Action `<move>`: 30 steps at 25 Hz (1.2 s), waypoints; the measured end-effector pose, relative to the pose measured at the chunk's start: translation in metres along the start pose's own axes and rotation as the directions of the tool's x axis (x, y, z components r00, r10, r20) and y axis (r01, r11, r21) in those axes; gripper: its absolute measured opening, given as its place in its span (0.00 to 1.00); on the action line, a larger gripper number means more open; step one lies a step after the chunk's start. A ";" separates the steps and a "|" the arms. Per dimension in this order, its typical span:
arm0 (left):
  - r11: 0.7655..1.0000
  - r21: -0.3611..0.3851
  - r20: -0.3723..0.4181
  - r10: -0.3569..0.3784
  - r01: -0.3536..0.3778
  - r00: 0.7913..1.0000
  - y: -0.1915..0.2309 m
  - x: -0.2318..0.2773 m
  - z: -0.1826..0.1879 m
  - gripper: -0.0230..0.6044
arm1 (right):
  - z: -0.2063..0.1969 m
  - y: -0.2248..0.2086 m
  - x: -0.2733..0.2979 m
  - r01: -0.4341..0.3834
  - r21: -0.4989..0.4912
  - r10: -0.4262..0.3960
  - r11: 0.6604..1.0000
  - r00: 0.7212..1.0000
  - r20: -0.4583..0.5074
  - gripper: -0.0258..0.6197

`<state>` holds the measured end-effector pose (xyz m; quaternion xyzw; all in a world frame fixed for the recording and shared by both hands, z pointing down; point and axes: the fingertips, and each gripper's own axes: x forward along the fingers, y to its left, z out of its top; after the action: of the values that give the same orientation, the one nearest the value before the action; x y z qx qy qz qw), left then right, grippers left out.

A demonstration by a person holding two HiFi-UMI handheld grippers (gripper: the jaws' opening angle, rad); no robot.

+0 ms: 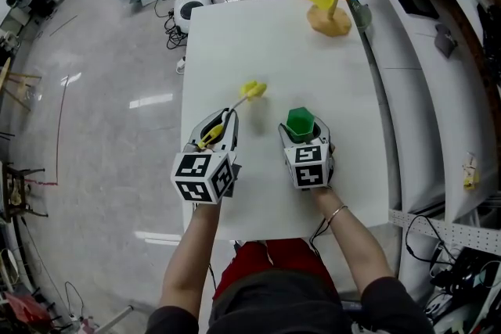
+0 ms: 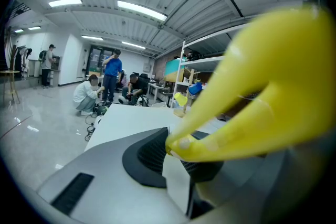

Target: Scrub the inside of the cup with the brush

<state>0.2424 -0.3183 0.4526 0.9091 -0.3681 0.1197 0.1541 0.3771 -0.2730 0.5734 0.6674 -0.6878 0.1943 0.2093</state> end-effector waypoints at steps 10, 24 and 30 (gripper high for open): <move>1.000 -0.018 -0.003 -0.022 0.022 1.000 -0.003 -0.001 -0.001 0.11 | -0.001 0.002 0.002 -0.029 -0.005 0.029 1.000 1.000 0.003 0.52; 0.999 -0.040 0.046 -0.005 0.007 0.999 0.006 -0.030 0.012 0.11 | -0.005 -0.002 -0.033 -0.015 0.042 0.013 0.999 0.999 0.031 0.52; 0.999 -0.033 0.079 -0.019 0.021 0.997 0.008 -0.059 0.020 0.11 | 0.002 0.001 -0.073 0.021 0.071 -0.027 0.997 0.996 0.081 0.52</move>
<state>0.1977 -0.2942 0.4159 0.9139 -0.3668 0.0761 0.1562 0.3772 -0.2129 0.5322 0.6899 -0.6804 0.1885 0.1597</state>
